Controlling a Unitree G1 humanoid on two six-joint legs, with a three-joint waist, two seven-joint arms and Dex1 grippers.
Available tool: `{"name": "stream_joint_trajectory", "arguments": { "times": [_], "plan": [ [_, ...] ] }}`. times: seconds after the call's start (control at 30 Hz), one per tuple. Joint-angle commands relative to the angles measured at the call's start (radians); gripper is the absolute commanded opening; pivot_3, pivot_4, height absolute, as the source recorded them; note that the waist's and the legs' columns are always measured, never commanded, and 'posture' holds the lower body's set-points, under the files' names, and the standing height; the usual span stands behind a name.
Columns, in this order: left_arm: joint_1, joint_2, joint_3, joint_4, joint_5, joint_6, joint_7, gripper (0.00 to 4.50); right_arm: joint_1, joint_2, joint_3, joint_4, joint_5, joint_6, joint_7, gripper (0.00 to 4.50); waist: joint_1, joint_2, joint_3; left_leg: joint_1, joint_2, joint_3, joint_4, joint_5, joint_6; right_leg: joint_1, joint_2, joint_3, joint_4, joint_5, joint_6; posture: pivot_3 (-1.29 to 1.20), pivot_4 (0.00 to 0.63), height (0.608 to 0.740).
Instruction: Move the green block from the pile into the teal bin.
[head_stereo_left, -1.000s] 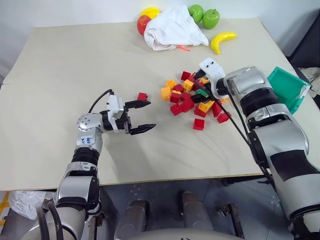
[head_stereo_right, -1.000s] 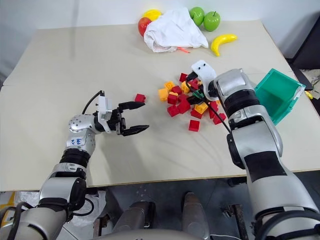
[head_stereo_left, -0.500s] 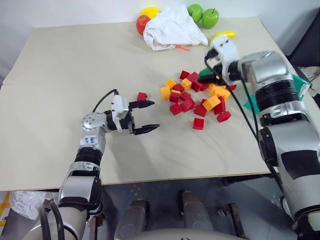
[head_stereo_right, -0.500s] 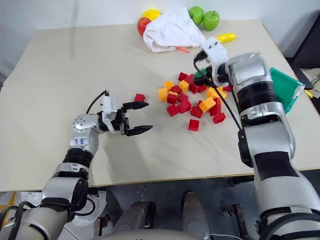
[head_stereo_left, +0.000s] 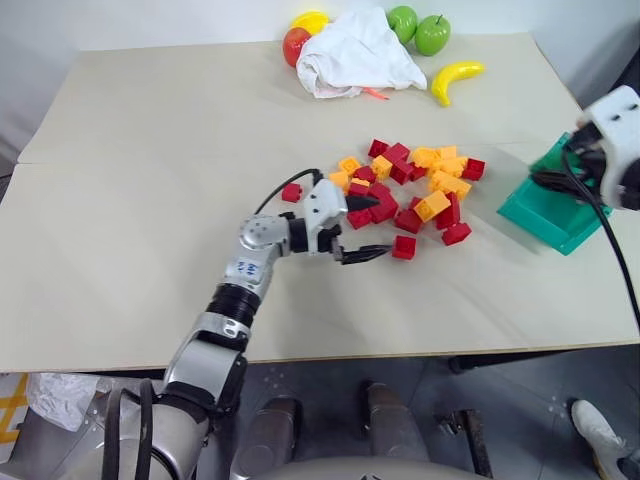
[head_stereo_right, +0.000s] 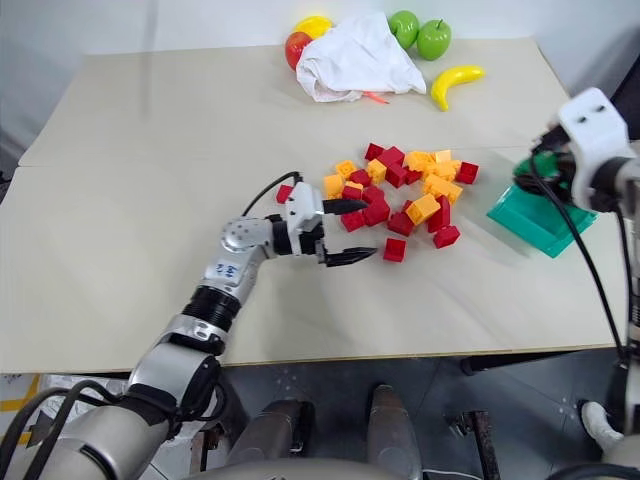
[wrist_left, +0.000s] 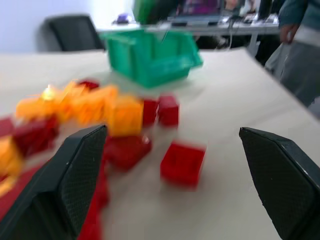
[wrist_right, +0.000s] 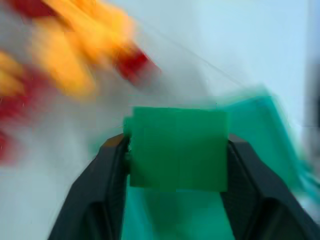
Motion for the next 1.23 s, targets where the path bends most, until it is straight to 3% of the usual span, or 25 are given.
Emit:
{"name": "stream_joint_trajectory", "arguments": {
  "times": [0.03,0.17,0.3,0.4,0.63,0.8,0.97,1.13,1.23],
  "plan": [
    [-0.039,-0.007,0.013,0.013,-0.013,-0.005,0.021,4.50,-0.043,0.012,-0.010,0.120,-0.008,-0.122,-0.027,2.10,-0.009,0.000,0.000,0.001,0.001,0.002,0.000,0.000,0.000,0.000,0.000,0.001,0.000,0.000,0.000,0.00,0.150,0.740],
    [-0.063,0.010,0.009,0.047,0.017,-0.026,0.048,4.50,-0.152,0.063,0.019,0.366,-0.033,-0.292,-0.063,3.36,-0.013,0.000,0.000,0.004,0.001,0.006,0.000,0.000,0.000,0.000,0.001,0.007,0.000,0.001,0.000,0.00,0.150,0.740],
    [-0.051,0.035,0.015,0.035,0.020,-0.007,0.059,4.50,-0.174,0.069,-0.002,0.378,0.004,-0.341,-0.031,4.46,-0.008,0.000,0.000,0.004,0.001,0.006,0.000,0.000,0.000,-0.001,0.001,0.007,0.000,0.001,0.000,0.00,0.150,0.740],
    [-0.035,0.049,0.022,0.017,0.006,0.021,0.061,4.50,-0.148,0.061,-0.020,0.328,0.026,-0.330,-0.015,4.46,-0.007,0.000,0.000,0.002,0.001,0.004,0.000,0.000,0.001,-0.001,0.001,0.007,0.000,0.003,0.002,0.00,0.150,0.740],
    [0.053,0.135,0.051,-0.116,-0.069,0.134,-0.026,4.50,0.195,0.074,-0.197,-0.185,0.245,-0.135,0.106,4.46,0.009,0.000,0.000,-0.001,0.002,0.001,0.000,-0.001,0.002,-0.003,0.002,0.006,-0.001,0.003,0.003,0.00,0.150,0.740],
    [0.117,0.264,0.108,-0.116,-0.064,0.136,-0.007,4.50,0.506,0.200,-0.326,-0.391,0.387,-0.313,0.211,4.46,0.016,0.000,0.000,0.001,0.002,-0.001,0.001,-0.001,0.002,-0.001,0.002,0.007,-0.001,0.004,0.002,0.00,0.150,0.740],
    [0.199,0.371,0.162,-0.131,-0.099,0.129,-0.055,4.50,0.696,0.266,-0.350,-0.429,0.445,-0.479,0.331,4.46,0.015,0.000,0.000,0.003,0.001,0.002,0.001,-0.001,0.003,0.000,0.003,0.010,0.000,0.005,0.003,0.00,0.150,0.740],
    [0.255,0.452,0.200,-0.121,-0.108,0.122,-0.072,4.50,0.729,0.284,-0.347,-0.386,0.450,-0.548,0.329,4.46,0.015,0.000,0.000,0.006,0.002,0.003,0.001,0.000,0.003,0.002,0.003,0.011,-0.002,0.007,0.003,0.00,0.150,0.740],
    [0.269,0.474,0.216,-0.127,-0.120,0.118,-0.078,4.50,0.732,0.292,-0.347,-0.383,0.456,-0.558,0.304,4.46,0.015,-0.001,0.000,0.017,0.003,0.002,-0.002,-0.001,0.004,0.014,0.004,0.011,-0.010,0.007,0.003,0.00,0.150,0.740]
  ]
}}
